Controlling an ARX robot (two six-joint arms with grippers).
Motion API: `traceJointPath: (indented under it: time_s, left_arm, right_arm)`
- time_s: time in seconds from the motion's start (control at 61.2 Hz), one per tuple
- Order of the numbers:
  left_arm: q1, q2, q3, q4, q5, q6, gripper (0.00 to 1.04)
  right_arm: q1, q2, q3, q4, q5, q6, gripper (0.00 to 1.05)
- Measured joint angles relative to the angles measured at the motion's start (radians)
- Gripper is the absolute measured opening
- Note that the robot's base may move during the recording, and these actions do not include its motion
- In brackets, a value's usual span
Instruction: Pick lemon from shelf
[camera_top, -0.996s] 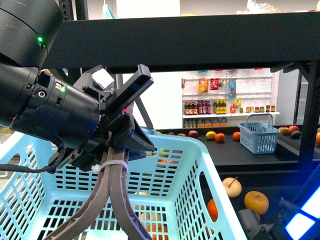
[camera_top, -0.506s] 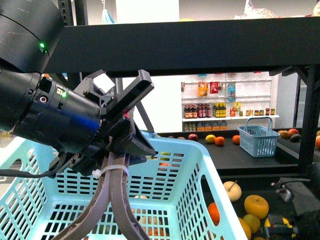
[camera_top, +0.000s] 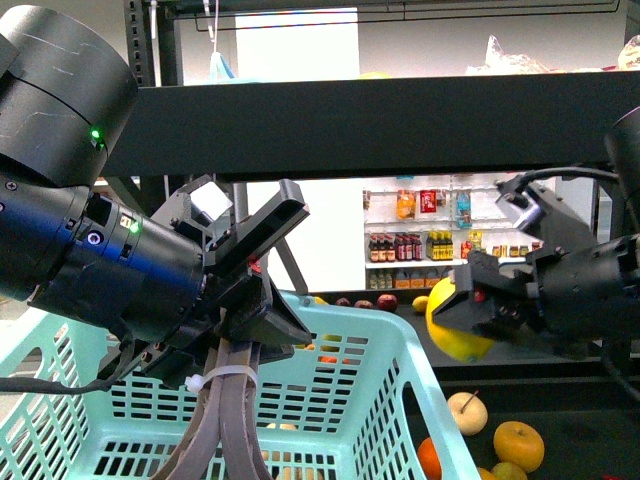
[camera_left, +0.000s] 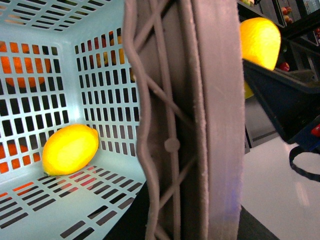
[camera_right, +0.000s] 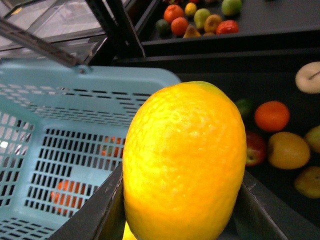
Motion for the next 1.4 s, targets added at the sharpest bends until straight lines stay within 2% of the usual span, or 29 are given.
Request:
traceJointPath:
  time_s: [0.114,0.327,0.572,0.67,0.8,0.947,1.192,1.307,1.356,1.405]
  left_arm:
    - [0.000,0.000,0.000,0.000,0.002,0.000,0.16]
    - [0.000,0.000,0.000,0.000,0.003,0.000,0.16]
    - [0.000,0.000,0.000,0.000,0.002,0.000,0.16]
    - [0.000,0.000,0.000,0.000,0.004,0.001,0.16]
    - [0.000,0.000,0.000,0.000,0.002,-0.002,0.16]
    - [0.000,0.000,0.000,0.000,-0.001,0.000,0.16]
    - [0.000,0.000,0.000,0.000,0.000,-0.001,0.16]
    - [0.000,0.000,0.000,0.000,0.003,-0.002,0.16]
    - [0.000,0.000,0.000,0.000,0.003,-0.003,0.16]
    - [0.000,0.000,0.000,0.000,0.003,-0.002,0.16]
  right_arm:
    - [0.063,0.025,-0.014,0.014,0.021,0.005,0.50]
    - [0.117,0.082,-0.025,0.036,0.033,0.010,0.50]
    - [0.118,0.084,-0.053,0.074,0.031,0.025,0.87]
    - [0.105,0.049,-0.069,0.094,0.046,0.036,0.99]
    - [0.066,-0.069,-0.119,0.122,0.132,0.016,0.97]
    - [-0.029,-0.287,-0.214,0.147,0.283,-0.036,0.97]
    - [-0.185,-0.690,-0.480,0.112,0.381,-0.137,0.97]
    - [-0.238,-0.883,-0.596,0.033,0.377,-0.185,0.97]
    - [-0.289,-0.978,-0.665,0.026,0.227,-0.197,0.87]
    - [-0.305,-1.048,-0.720,0.018,0.162,-0.202,0.79]
